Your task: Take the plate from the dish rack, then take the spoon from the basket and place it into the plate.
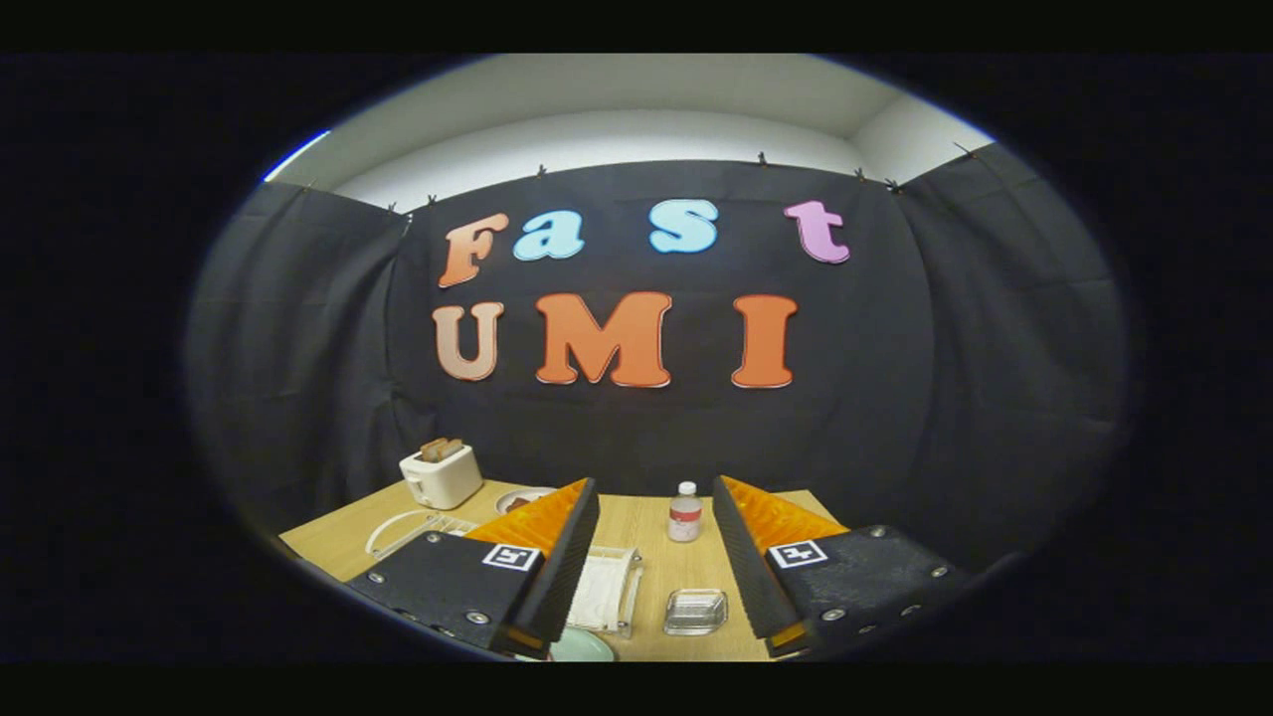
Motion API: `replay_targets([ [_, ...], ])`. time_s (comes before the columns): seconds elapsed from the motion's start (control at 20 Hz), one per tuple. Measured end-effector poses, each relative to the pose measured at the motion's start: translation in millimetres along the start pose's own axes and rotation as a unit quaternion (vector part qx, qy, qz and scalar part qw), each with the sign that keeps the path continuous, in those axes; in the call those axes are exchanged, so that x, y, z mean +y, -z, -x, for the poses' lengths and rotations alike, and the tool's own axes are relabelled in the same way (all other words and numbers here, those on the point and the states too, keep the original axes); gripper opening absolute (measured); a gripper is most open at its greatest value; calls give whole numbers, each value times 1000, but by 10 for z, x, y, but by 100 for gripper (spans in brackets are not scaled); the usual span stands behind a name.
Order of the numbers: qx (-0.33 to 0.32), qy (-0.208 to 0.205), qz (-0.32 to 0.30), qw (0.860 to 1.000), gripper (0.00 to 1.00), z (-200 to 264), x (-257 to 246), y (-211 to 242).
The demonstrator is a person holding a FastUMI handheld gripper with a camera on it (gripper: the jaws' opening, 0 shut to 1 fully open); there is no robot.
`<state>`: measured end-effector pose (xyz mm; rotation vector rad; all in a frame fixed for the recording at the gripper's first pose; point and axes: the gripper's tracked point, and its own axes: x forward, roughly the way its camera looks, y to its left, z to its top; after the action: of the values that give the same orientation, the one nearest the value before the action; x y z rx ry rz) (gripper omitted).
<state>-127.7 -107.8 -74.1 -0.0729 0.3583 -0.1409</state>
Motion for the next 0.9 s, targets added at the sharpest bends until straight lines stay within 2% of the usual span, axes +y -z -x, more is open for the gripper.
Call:
replay_targets([
  [0.3,-31,-5,-14,999,69,-98,6,-327],
  [0.75,-52,5,-6,999,69,-264,210,-503],
  [0.9,-56,3,-6,998,80,-331,314,-565],
])
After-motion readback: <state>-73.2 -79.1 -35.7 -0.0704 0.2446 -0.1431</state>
